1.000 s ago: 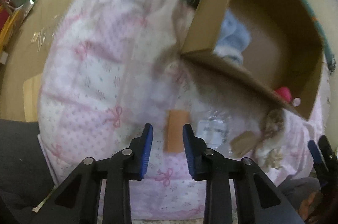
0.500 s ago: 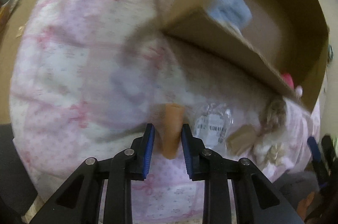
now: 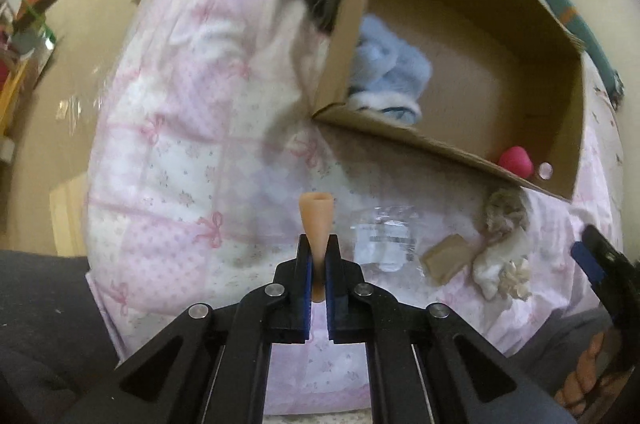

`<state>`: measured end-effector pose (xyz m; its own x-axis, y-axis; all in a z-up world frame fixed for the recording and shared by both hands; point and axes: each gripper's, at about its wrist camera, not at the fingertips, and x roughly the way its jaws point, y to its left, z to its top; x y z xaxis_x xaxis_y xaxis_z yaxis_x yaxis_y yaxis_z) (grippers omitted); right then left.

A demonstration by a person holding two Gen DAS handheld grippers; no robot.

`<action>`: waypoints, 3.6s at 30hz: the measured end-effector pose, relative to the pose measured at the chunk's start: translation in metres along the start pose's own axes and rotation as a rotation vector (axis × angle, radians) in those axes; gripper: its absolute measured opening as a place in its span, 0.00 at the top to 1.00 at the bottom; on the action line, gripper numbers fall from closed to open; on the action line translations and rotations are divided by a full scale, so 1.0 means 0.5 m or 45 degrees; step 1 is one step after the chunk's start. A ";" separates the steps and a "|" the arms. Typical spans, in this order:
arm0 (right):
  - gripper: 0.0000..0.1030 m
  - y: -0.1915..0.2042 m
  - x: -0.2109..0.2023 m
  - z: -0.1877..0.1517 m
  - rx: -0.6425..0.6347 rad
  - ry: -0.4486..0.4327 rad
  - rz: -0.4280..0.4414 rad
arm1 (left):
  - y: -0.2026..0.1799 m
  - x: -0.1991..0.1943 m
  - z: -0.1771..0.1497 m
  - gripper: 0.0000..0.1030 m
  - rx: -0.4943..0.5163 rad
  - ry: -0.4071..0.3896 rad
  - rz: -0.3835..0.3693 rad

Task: Organize soft objects

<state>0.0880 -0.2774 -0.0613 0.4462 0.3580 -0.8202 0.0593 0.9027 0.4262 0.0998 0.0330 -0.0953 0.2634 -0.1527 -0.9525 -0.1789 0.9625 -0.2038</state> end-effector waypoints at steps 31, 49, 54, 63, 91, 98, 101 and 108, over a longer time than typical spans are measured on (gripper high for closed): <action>0.80 0.039 0.004 -0.040 -0.105 0.101 0.122 | -0.030 -0.006 -0.003 0.95 0.085 -0.067 0.032; 0.80 0.088 0.020 -0.032 -0.210 0.113 0.161 | -0.026 -0.012 -0.008 0.95 0.094 -0.093 0.085; 0.80 0.102 0.014 -0.033 -0.218 0.101 0.184 | -0.022 -0.037 0.000 0.95 0.067 -0.106 0.025; 0.80 0.140 -0.012 -0.032 -0.284 0.034 0.238 | -0.040 -0.068 0.010 0.95 0.165 -0.190 0.048; 0.80 0.146 0.002 -0.033 -0.334 0.076 0.233 | -0.075 -0.153 -0.062 0.95 0.475 -0.332 0.050; 0.80 0.120 -0.009 -0.024 -0.266 0.014 0.231 | -0.079 -0.139 -0.065 0.95 0.496 -0.312 0.088; 0.80 0.110 -0.008 -0.016 -0.230 -0.007 0.231 | -0.083 -0.140 -0.059 0.95 0.479 -0.328 0.063; 0.80 0.104 -0.029 0.004 -0.182 -0.117 0.219 | -0.087 -0.157 -0.028 0.95 0.455 -0.374 0.103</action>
<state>0.0864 -0.2361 -0.0267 0.5184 0.4922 -0.6993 -0.1485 0.8572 0.4932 0.0736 -0.0003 -0.0149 0.5285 -0.0541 -0.8472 0.1146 0.9934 0.0081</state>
